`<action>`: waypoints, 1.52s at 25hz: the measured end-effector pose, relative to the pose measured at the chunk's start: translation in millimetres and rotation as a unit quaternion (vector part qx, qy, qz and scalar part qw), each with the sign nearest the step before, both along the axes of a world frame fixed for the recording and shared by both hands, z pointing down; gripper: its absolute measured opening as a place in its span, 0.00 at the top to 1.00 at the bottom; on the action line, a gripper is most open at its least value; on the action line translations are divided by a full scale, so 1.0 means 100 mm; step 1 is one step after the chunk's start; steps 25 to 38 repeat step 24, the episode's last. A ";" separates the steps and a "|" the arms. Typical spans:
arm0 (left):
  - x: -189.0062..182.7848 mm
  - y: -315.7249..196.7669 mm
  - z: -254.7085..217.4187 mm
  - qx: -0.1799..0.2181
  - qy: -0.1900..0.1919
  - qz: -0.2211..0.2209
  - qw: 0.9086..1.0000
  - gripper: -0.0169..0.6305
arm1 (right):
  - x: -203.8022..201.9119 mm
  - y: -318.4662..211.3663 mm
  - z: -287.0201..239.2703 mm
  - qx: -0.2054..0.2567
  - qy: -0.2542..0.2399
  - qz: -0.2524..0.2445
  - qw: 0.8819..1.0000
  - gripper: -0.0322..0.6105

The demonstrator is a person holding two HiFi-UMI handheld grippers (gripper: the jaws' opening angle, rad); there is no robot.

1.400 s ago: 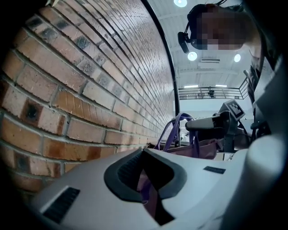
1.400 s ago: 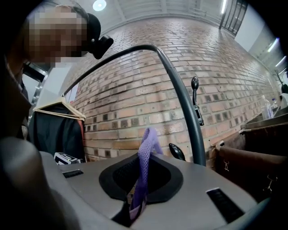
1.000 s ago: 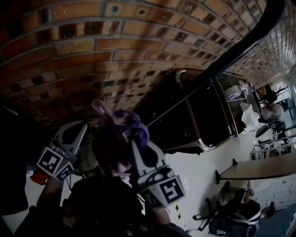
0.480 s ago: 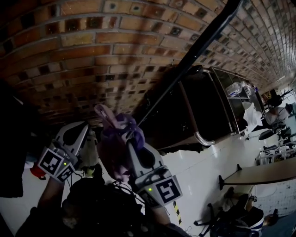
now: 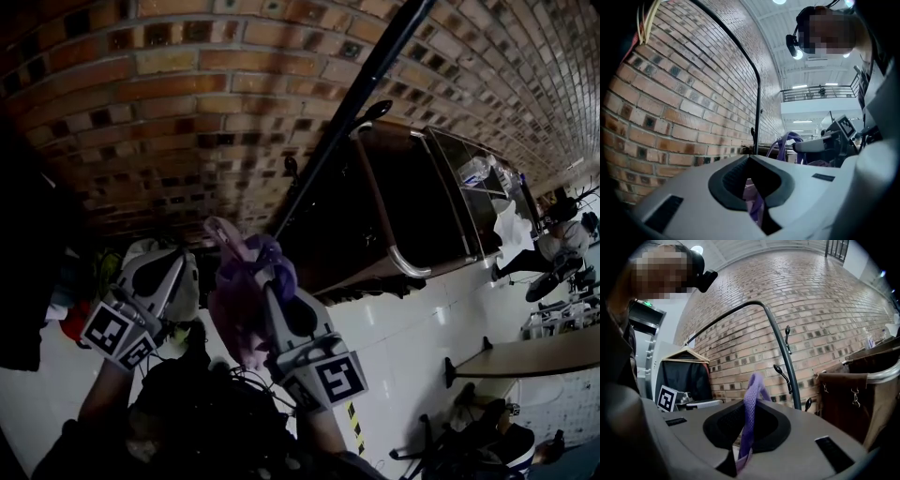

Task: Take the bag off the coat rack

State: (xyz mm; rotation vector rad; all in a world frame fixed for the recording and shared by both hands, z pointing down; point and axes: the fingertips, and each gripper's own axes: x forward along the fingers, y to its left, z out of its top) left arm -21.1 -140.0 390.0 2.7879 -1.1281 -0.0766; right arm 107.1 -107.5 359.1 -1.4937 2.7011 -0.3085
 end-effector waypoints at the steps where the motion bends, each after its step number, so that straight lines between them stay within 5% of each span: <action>1: 0.00 0.04 0.00 0.000 0.000 -0.002 1.000 0.96 | 0.02 0.04 0.02 -0.002 0.000 0.001 1.000 0.89; 38: 0.07 0.48 -0.09 0.008 0.001 -0.016 1.000 0.96 | 0.13 0.37 0.05 -0.009 0.005 -0.009 1.000 0.89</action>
